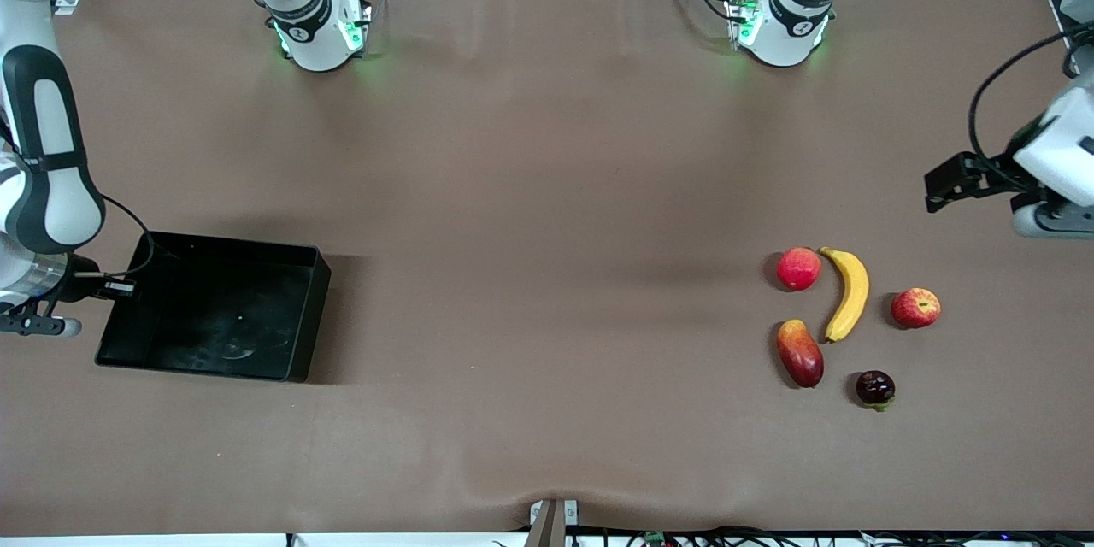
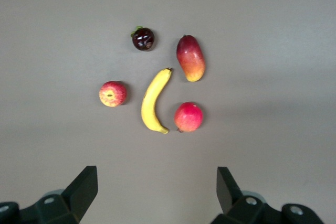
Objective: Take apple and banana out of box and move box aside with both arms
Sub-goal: 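Set the box down and open the right gripper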
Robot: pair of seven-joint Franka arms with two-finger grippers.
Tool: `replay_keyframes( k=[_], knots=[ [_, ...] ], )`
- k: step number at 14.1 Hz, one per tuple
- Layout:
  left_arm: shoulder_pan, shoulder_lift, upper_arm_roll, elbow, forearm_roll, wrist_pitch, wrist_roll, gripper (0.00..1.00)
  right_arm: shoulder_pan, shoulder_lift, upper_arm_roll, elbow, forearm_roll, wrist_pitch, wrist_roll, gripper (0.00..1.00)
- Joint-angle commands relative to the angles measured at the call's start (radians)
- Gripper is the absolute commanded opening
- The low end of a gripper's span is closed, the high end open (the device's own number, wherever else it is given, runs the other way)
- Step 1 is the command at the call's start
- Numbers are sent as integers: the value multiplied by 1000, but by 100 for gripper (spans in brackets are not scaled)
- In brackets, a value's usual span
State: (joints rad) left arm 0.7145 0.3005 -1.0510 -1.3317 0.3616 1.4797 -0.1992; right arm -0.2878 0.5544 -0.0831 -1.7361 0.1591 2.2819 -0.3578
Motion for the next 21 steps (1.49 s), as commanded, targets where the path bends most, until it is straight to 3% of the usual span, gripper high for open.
replay_keyframes(
  k=[1,3,4,5,6,7,8,11,14,17,21],
  knots=[
    [-290,-165,388,-9,-181,-21,11,100,-50,59,28,23,17,34,-61,0],
    [-503,-219,683,-59,-282,-21,15,100,-44,61,28,21,30,31,-72,0],
    [-583,-251,769,-107,-291,-7,15,100,-41,61,28,23,30,31,-75,14],
    [-651,-282,842,-148,-291,20,15,100,-39,61,26,24,22,31,-98,74],
    [-718,-308,918,-182,-293,33,15,100,-39,61,28,32,26,33,-136,100],
    [-768,-325,972,-204,-293,33,15,100,-39,59,28,47,27,30,-147,100],
    [-777,-339,982,-221,-293,33,15,100,-30,56,28,76,27,27,-147,100],
    [-776,-418,973,-308,-303,79,9,100,47,30,28,165,20,4,-138,100],
    [-767,-425,971,-310,-322,80,11,100,134,-22,26,188,17,-47,-51,100],
    [-761,-442,980,-305,-329,68,14,100,209,-115,22,182,7,-181,126,100],
    [-692,-440,980,-282,-392,19,15,100,263,-290,25,127,-113,-381,316,100]
  ],
)
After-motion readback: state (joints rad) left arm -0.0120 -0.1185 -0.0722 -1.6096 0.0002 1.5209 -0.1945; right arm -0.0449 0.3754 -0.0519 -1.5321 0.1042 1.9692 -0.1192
